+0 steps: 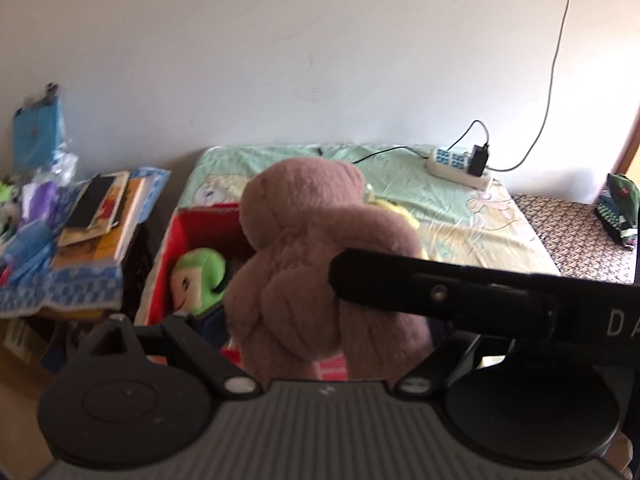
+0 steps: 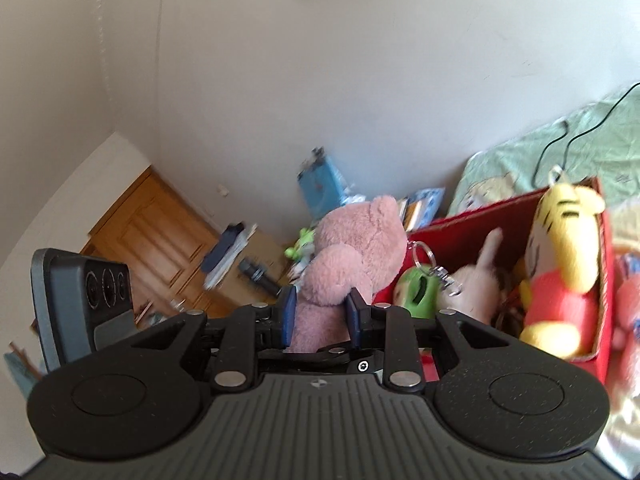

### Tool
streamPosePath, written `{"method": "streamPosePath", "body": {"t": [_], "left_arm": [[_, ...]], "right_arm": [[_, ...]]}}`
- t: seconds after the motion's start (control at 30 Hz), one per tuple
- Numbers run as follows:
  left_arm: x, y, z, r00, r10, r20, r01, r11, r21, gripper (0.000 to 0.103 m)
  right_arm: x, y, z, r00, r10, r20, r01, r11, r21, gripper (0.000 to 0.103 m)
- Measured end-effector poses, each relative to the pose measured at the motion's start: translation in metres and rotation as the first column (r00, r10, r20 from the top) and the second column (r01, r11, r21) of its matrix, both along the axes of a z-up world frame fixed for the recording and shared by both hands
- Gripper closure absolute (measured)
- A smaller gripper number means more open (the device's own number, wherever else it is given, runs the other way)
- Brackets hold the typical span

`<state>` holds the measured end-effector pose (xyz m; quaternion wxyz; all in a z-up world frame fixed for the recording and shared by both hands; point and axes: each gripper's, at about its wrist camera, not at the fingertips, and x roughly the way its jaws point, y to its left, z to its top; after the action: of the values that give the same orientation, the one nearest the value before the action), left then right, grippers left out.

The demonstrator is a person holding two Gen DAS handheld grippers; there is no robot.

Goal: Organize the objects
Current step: 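Lower the teddy bear into the red box beside the tiger plush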

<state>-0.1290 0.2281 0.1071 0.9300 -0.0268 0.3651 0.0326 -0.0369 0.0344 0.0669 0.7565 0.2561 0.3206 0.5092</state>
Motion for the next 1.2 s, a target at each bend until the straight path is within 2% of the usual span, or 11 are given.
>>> {"method": "streamPosePath", "body": {"t": [0.3, 0.53, 0.87, 1.2], "left_arm": [[0.043, 0.023, -0.023, 0.991, -0.13, 0.044, 0.132, 0.989, -0.061, 0.015], [0.074, 0.038, -0.057, 0.978, -0.209, 0.019, 0.21, 0.967, -0.148, 0.015], [0.103, 0.049, -0.095, 0.964, -0.26, -0.054, 0.245, 0.949, -0.199, 0.015], [0.115, 0.053, -0.111, 0.956, -0.275, -0.1, 0.249, 0.944, -0.218, 0.014]], "right_arm": [[0.022, 0.015, -0.01, 0.989, -0.145, 0.032, 0.146, 0.987, -0.06, 0.075], [0.035, 0.024, -0.031, 0.975, -0.222, 0.029, 0.224, 0.964, -0.141, 0.075], [0.047, 0.032, -0.058, 0.959, -0.282, 0.016, 0.278, 0.931, -0.239, 0.076], [0.053, 0.036, -0.071, 0.951, -0.308, -0.023, 0.291, 0.917, -0.274, 0.076]]}}
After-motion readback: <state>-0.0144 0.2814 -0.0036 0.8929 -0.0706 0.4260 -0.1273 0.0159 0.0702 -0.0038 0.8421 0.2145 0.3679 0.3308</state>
